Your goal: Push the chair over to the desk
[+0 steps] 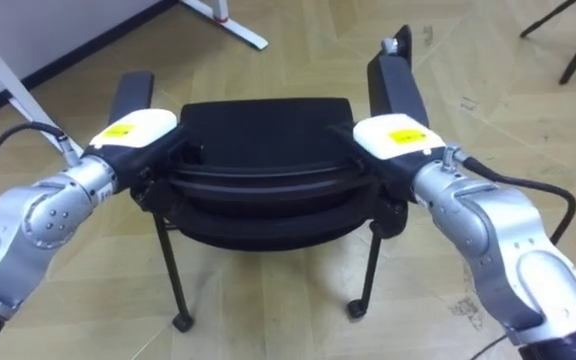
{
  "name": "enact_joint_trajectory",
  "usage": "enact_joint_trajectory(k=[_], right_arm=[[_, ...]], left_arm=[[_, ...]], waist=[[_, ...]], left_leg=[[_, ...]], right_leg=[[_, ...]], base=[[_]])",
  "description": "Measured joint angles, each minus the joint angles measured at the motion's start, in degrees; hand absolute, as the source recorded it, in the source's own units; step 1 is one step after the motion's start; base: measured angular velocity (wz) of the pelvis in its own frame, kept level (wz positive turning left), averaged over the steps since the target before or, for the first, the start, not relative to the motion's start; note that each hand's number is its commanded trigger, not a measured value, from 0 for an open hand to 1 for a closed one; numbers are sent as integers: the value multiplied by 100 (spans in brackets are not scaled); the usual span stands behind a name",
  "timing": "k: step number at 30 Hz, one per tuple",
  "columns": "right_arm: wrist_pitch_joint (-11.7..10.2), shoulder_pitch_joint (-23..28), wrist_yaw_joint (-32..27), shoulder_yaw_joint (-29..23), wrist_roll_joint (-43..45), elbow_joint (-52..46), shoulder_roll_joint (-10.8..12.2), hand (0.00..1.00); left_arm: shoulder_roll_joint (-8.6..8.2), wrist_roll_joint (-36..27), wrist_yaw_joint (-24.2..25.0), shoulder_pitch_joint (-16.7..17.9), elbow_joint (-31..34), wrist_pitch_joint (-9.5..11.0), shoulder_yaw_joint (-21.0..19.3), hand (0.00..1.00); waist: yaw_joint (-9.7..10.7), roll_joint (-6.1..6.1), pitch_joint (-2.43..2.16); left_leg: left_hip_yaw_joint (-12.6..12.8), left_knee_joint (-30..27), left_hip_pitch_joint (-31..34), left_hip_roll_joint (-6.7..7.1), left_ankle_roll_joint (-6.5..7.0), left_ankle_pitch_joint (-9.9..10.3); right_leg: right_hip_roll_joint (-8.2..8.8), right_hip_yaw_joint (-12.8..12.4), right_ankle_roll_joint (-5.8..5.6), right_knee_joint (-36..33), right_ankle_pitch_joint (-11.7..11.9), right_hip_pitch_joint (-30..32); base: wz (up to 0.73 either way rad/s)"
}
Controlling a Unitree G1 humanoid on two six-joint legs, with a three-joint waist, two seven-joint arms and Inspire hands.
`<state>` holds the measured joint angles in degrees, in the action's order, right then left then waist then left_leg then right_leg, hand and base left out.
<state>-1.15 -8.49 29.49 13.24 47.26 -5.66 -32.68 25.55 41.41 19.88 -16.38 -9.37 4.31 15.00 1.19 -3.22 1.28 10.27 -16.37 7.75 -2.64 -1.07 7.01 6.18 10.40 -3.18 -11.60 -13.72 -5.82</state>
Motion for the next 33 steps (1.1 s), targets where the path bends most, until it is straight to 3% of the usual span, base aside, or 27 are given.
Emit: enact_joint_trajectory(k=[7,10,11,12,13,16,20,24,27,33], right_arm=[[-39,103,-657,217,5,238,96,0],[-58,130,-1093,341,21,527,151,2],[-91,129,-1287,363,46,705,229,53],[-144,145,-1539,362,103,841,340,91],[-168,138,-1641,367,152,864,354,100],[-199,116,-2145,402,327,1003,391,100],[-376,91,-2692,444,305,1420,397,100],[-394,-14,-3062,532,261,1639,412,100],[-456,-175,-3256,604,252,1875,391,100],[-499,-137,-3387,636,271,1903,381,100]], left_arm=[[-9,2,-151,2,-15,-14,199,100],[-23,3,-263,2,-48,-7,335,100],[-25,9,-269,3,-106,1,345,100],[-8,4,-269,3,-136,14,344,100],[5,-1,-290,3,-130,31,330,100],[-18,10,-418,-24,-130,42,321,100],[-19,3,-351,-26,-113,77,360,100],[-17,6,-348,-62,-103,84,369,100],[-12,-15,-356,-62,-105,133,404,100],[-8,2,-340,-62,-103,117,431,100]], waist=[[1,156,-1],[-33,198,9],[-65,246,16],[-154,247,1],[-184,244,-8],[-47,296,-13],[6,304,-7],[-1,320,2],[-37,398,10],[-115,417,5]], left_leg=[[-207,2,-15,28,-3,1],[-423,21,-91,21,-5,0],[-612,20,-140,-17,-5,0],[-730,2,-135,-23,-17,7],[-727,-35,-82,-19,-56,32],[-715,-114,116,-9,-89,53],[-701,-136,119,15,-109,67],[-701,-232,232,24,-95,86],[-702,-279,272,30,-78,97],[-702,-289,274,30,-77,97]], right_leg=[[-22,174,2,4,1,-94],[-42,245,1,-211,-1,-79],[-62,216,0,-432,-12,29],[-92,138,25,-302,0,7],[-115,116,44,-155,37,-67],[-133,413,55,54,57,-132],[-110,408,52,60,59,-114],[-105,406,46,88,63,-103],[-100,415,45,94,62,-62],[-100,426,40,92,59,-66]], base=[[13],[7],[-30],[-37],[-18],[25],[5],[1],[1],[0]])
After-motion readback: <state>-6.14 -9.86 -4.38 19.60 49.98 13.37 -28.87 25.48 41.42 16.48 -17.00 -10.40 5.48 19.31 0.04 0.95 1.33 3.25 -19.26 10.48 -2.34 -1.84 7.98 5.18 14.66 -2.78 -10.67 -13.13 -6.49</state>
